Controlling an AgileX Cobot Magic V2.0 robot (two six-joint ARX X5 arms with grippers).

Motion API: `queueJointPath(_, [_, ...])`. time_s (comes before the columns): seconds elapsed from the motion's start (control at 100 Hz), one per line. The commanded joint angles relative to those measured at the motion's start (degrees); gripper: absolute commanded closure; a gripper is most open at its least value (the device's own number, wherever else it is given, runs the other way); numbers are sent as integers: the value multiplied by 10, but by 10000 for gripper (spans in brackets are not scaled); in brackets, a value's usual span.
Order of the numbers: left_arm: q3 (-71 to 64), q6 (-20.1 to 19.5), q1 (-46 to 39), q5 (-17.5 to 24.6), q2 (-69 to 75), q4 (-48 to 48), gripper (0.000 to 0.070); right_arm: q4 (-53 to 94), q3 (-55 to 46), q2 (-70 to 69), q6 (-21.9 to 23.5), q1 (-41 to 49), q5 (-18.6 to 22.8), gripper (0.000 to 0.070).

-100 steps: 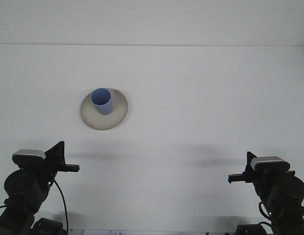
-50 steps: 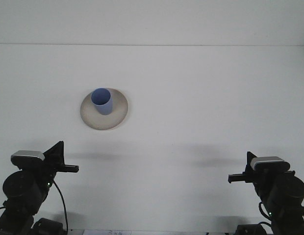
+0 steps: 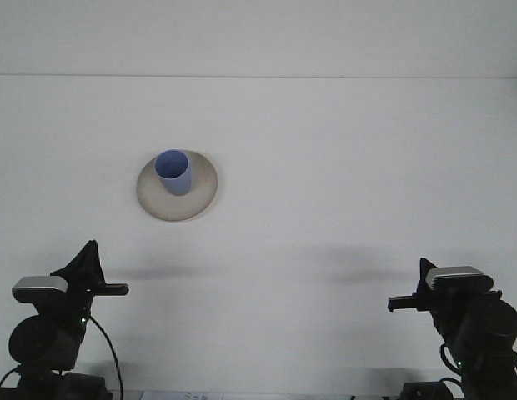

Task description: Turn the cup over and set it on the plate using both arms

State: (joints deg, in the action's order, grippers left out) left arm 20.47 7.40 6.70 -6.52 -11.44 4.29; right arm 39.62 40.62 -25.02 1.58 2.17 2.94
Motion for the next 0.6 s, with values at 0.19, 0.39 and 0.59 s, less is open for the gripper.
queueJointPath(0.19, [-122, -9, -31, -3, 116, -19, 688, -6, 4, -2, 5, 0, 0, 700])
queueJointPath(0.39, [-166, -9, -42, -2, 113, -67, 688, -6, 4, -1, 5, 0, 0, 700])
queueJointPath(0.59, [-197, -9, -42, 28, 113, -123, 688, -6, 4, -1, 5, 0, 0, 700])
